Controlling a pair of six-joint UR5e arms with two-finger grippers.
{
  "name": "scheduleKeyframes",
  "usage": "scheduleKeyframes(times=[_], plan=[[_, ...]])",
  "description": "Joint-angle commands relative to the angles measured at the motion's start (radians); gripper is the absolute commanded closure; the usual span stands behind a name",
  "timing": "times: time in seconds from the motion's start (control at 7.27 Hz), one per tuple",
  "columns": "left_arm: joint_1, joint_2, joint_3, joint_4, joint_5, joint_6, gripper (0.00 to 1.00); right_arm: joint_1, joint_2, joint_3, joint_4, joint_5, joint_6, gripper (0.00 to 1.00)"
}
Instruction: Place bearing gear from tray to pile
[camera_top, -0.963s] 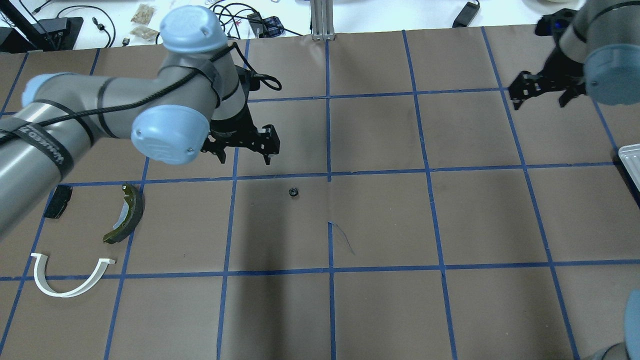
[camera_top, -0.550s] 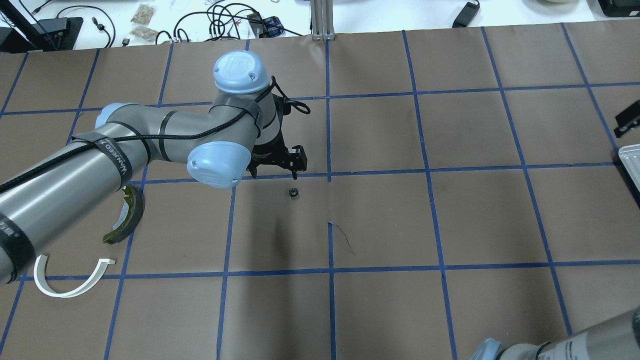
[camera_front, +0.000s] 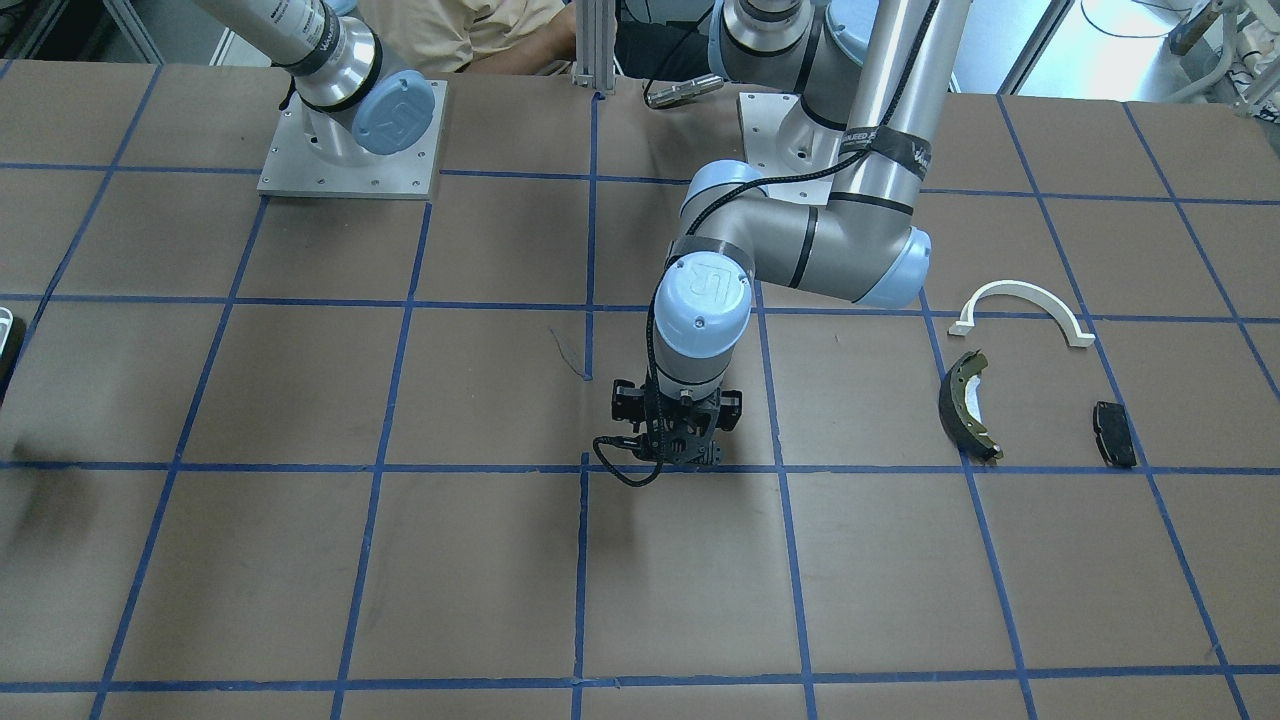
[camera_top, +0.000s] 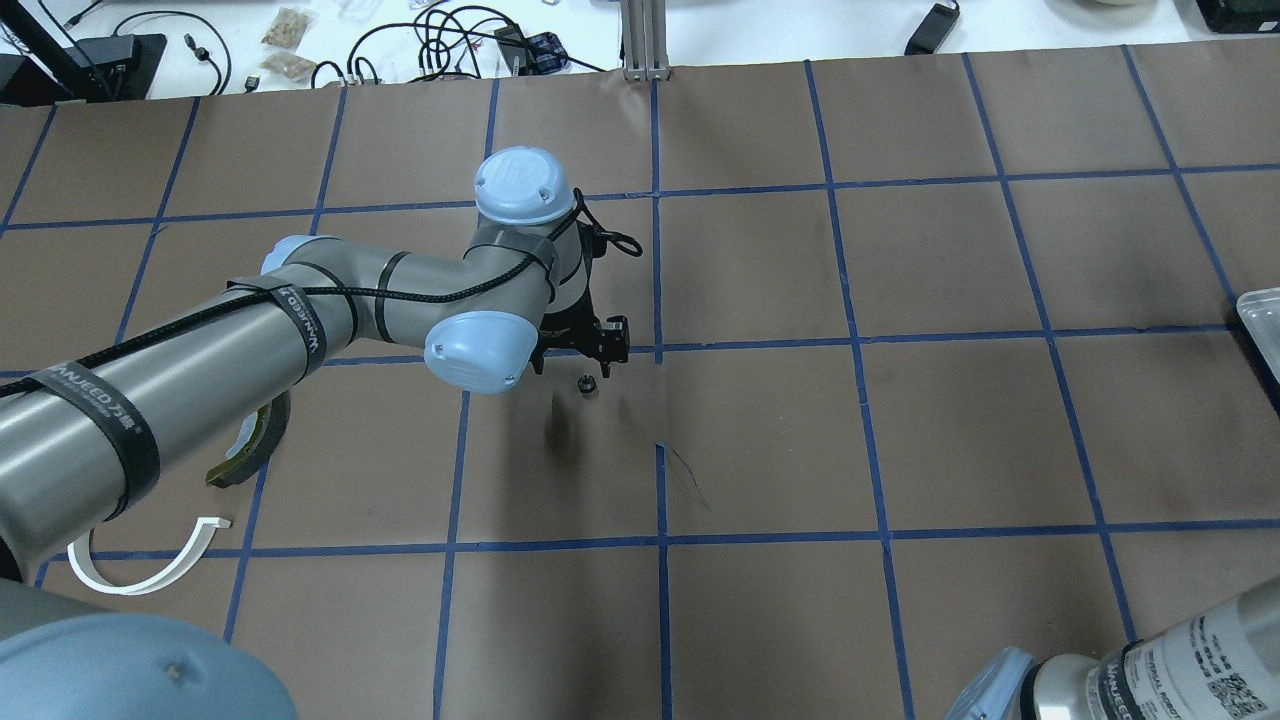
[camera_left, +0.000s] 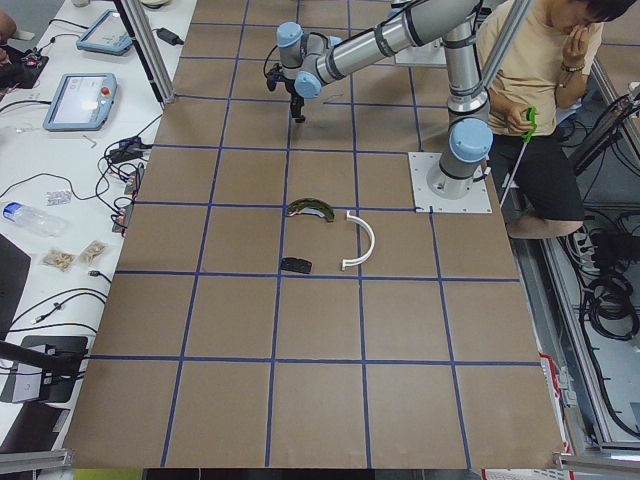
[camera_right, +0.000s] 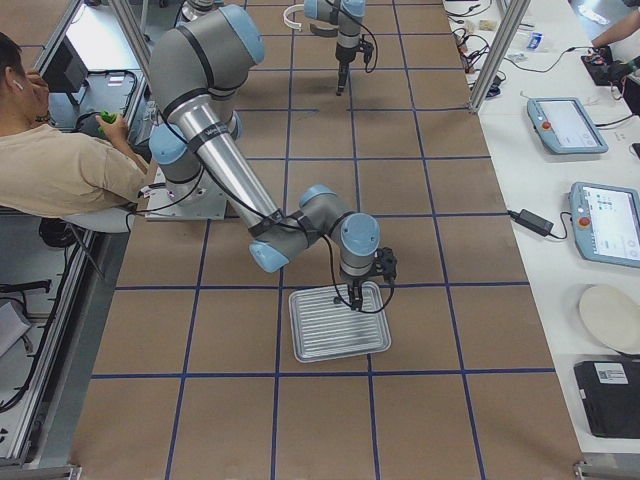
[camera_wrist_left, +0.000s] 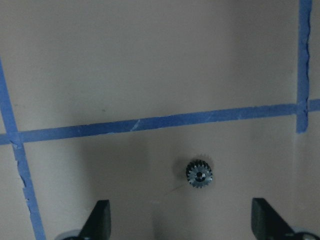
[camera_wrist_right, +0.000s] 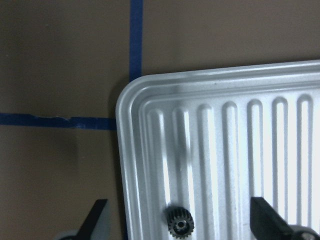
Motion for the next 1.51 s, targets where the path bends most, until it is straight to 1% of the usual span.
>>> scheduleKeyframes(times=[0.0,0.14,0.28,0.41,0.55,0.69,0.83,0.96,1.24,1.38], plan=[[-0.011,-0.029,-0.001,0.005,0.001,0.000,0.24,-0.030,0.032,0.002,-0.023,0.001,-0.058,0.00],[-0.016,-0.030,-0.004,0.005,0.001,0.000,0.24,-0.030,0.037,0.004,-0.023,-0.005,-0.071,0.04],[-0.018,-0.030,-0.016,0.007,0.002,0.002,0.30,-0.030,0.037,0.004,-0.023,-0.018,-0.074,0.11],[-0.018,-0.032,-0.021,0.007,0.002,0.011,0.49,-0.030,0.038,0.004,-0.023,-0.019,-0.085,0.16],[-0.018,-0.032,-0.021,0.007,0.002,0.013,0.76,-0.030,0.038,0.004,-0.023,-0.019,-0.086,0.22],[-0.016,-0.030,-0.012,0.009,0.007,0.014,1.00,-0.030,0.041,0.006,-0.023,-0.019,-0.082,0.26],[-0.011,-0.027,-0.006,0.007,0.008,0.016,1.00,-0.030,0.041,0.006,-0.021,-0.015,-0.083,0.26],[-0.007,-0.026,-0.003,0.007,0.012,0.019,1.00,-0.030,0.041,0.006,-0.013,-0.016,-0.080,0.33],[-0.001,-0.009,-0.001,0.005,0.015,0.058,1.00,-0.030,0.043,0.006,-0.009,-0.018,-0.085,0.33],[0.028,0.009,0.005,-0.008,0.031,0.086,1.00,-0.030,0.041,0.018,-0.009,-0.019,-0.082,0.33]])
